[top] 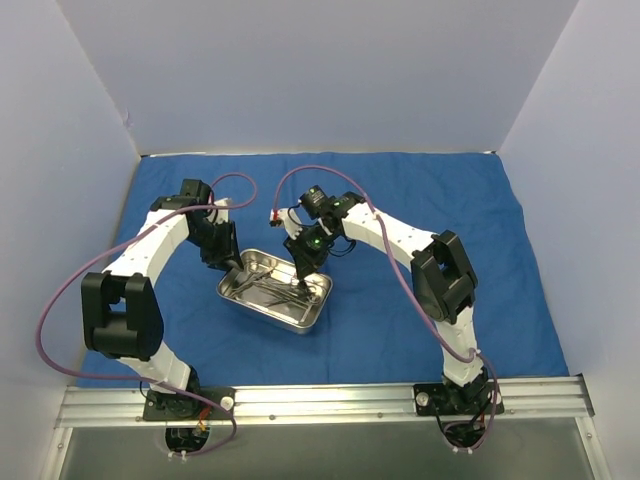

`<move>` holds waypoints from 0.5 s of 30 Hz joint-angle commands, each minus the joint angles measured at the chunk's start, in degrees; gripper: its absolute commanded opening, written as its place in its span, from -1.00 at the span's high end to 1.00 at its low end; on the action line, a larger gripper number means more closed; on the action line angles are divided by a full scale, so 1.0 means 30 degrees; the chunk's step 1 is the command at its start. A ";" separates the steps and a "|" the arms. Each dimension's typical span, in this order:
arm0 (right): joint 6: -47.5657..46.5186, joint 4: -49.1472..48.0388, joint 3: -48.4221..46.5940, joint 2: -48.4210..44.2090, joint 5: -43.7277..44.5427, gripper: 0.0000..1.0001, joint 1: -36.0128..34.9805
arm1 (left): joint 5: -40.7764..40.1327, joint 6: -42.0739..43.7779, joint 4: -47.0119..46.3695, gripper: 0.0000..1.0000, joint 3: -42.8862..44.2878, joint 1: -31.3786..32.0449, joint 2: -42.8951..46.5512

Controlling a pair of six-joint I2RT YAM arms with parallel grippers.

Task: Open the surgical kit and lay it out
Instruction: Place the container in the surgical kit.

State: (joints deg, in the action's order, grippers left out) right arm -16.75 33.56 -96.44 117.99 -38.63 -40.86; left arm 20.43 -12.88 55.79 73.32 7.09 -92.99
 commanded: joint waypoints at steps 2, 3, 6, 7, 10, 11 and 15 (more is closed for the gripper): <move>0.0282 -0.0347 -0.0957 -0.0893 0.0014 1.00 -0.0295 | 0.0311 0.0252 0.0124 0.31 0.0697 0.0185 -0.0320; 0.0253 -0.0347 -0.1045 -0.0865 0.0016 1.00 -0.0295 | 0.0224 0.0252 0.0153 0.38 0.0726 0.0214 -0.0409; 0.0282 -0.0143 -0.1424 -0.0719 0.0045 1.00 -0.0325 | -0.0185 0.0106 0.0241 0.77 0.0989 0.0243 -0.0789; 0.0282 -0.0142 -0.1513 -0.0689 0.0045 1.00 -0.0325 | -0.0303 0.0105 0.0415 0.95 0.1077 0.0272 -0.0906; 0.0369 -0.0113 -0.1748 -0.0660 0.0337 1.00 -0.0325 | -0.1269 -0.0040 0.0447 0.95 0.1254 0.0273 -0.1171; 0.0399 -0.0084 -0.1778 -0.0573 0.0454 1.00 -0.0325 | -0.1532 -0.0070 0.0417 0.95 0.1254 0.0273 -0.1084; 0.0516 -0.0024 -0.1808 -0.0396 0.0952 0.88 -0.0295 | -0.2529 -0.0391 -0.0459 0.95 0.1020 0.0273 -0.0557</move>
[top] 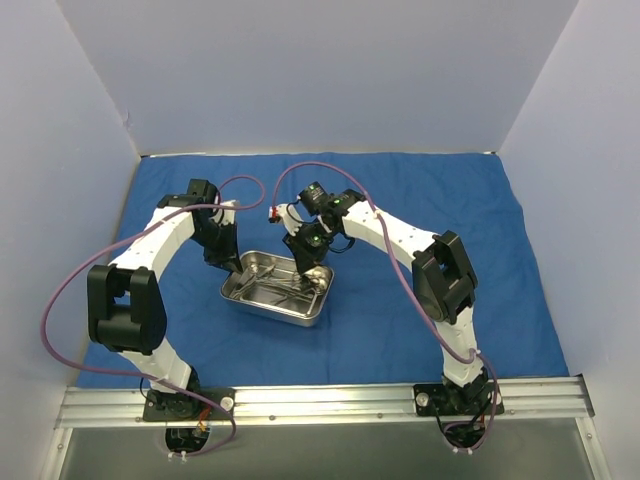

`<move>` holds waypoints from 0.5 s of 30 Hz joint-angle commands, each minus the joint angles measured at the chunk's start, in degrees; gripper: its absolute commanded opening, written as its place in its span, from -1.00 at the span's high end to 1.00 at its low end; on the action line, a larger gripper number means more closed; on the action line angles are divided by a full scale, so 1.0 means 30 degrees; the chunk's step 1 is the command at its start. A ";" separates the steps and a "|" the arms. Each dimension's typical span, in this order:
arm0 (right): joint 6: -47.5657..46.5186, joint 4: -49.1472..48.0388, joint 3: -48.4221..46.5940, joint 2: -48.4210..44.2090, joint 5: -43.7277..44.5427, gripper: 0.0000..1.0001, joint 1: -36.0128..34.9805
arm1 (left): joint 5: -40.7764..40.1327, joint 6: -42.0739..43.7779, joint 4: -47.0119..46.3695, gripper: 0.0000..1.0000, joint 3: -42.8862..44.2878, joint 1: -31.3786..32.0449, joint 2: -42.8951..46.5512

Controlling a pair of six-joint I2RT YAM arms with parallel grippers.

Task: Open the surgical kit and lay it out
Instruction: Place the container in the surgical kit.

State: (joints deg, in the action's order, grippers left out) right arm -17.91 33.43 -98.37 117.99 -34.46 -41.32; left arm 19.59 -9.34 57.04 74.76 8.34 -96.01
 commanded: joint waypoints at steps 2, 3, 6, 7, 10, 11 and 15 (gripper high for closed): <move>0.1048 -0.0127 -0.1107 -0.0309 0.0057 0.78 -0.0201 | -0.3071 -0.1689 -0.1520 0.95 0.0363 -0.0143 0.0625; 0.1194 -0.0070 -0.1165 -0.0250 0.0321 0.55 -0.0201 | -0.3365 -0.1893 -0.1667 0.95 0.0334 -0.0143 0.0625; 0.1546 -0.0214 -0.1517 -0.0132 0.1317 0.16 -0.0201 | -0.4215 -0.2216 -0.2340 0.95 0.0304 -0.0201 0.0538; 0.1866 -0.0303 -0.1605 -0.0132 0.1784 0.08 -0.0201 | -0.4391 -0.2304 -0.2690 0.95 0.0304 -0.0201 0.0508; 0.2453 -0.0479 -0.2218 -0.0074 0.2023 -0.03 -0.0114 | -0.5007 -0.2452 -0.3450 0.95 0.0392 -0.0172 0.0333; 0.2629 -0.0479 -0.2656 0.0013 0.2226 -0.04 -0.0055 | -0.5124 -0.2394 -0.3774 0.95 0.0305 -0.0201 0.0390; 0.3711 -0.0741 -0.3595 -0.0131 0.3162 -0.14 0.0208 | -0.5975 -0.1897 -0.4975 0.95 0.0538 -0.0551 0.0391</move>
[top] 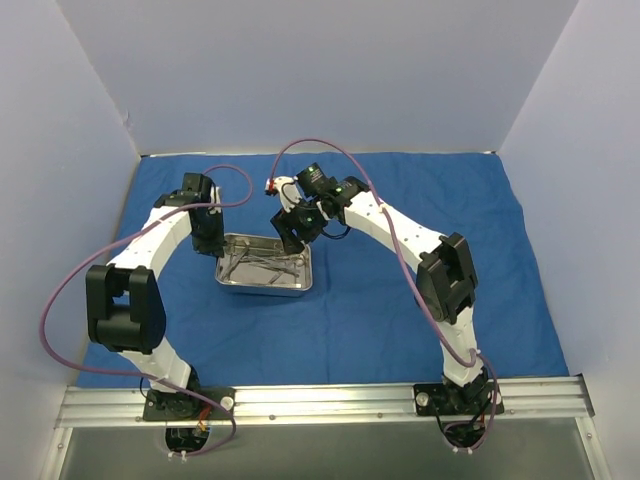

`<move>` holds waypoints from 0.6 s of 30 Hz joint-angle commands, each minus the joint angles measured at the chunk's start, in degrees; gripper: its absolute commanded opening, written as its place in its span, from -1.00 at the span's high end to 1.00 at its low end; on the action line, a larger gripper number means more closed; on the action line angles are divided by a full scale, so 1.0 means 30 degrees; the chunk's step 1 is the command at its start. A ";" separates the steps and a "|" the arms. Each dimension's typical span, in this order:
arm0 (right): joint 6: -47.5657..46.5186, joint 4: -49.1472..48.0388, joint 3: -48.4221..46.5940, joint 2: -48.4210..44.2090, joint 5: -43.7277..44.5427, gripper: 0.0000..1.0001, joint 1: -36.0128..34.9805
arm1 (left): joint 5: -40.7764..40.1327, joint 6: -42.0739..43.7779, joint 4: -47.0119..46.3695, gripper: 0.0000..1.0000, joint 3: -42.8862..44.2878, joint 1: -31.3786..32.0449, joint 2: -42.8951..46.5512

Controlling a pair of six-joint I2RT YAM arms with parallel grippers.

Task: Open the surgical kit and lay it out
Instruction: Place the container in the surgical kit.

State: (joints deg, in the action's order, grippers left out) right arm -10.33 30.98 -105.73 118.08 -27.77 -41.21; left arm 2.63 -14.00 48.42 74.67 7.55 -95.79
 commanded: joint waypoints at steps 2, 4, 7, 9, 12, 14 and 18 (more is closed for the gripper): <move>0.1827 -0.0131 -0.1143 -0.0598 0.1112 -0.15 0.0464 | -0.0059 -0.0110 -0.2926 0.95 0.0626 -0.0991 0.0085; 0.2240 -0.0366 -0.0734 -0.1038 0.1316 -0.16 0.1020 | 0.0727 0.0241 -0.3539 0.95 0.0977 -0.1635 -0.0208; 0.2738 -0.0863 0.0666 -0.2180 0.2018 -0.16 0.1665 | 0.1433 0.1119 -0.4361 0.95 0.1445 -0.2864 -0.0794; 0.2972 -0.1214 0.1548 -0.3205 0.2195 -0.16 0.1900 | 0.1902 0.1704 -0.4627 0.95 0.1796 -0.3891 -0.1233; 0.3266 -0.1828 0.3189 -0.4290 0.2635 -0.16 0.2077 | 0.2374 0.2902 -0.5389 0.95 0.2499 -0.4711 -0.1877; 0.3442 -0.2065 0.4242 -0.4904 0.2781 -0.16 0.2165 | 0.2374 0.3433 -0.4981 0.95 0.3698 -0.5035 -0.2694; 0.3442 -0.2503 0.5622 -0.5784 0.2958 -0.16 0.2252 | 0.2989 0.6153 -0.4396 0.95 0.5340 -0.5505 -0.4102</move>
State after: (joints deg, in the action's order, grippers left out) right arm -1.02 25.21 -91.20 104.79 -20.21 -34.15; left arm 6.50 -2.85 38.06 84.64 -8.45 -106.43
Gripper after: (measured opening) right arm 0.580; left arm 0.069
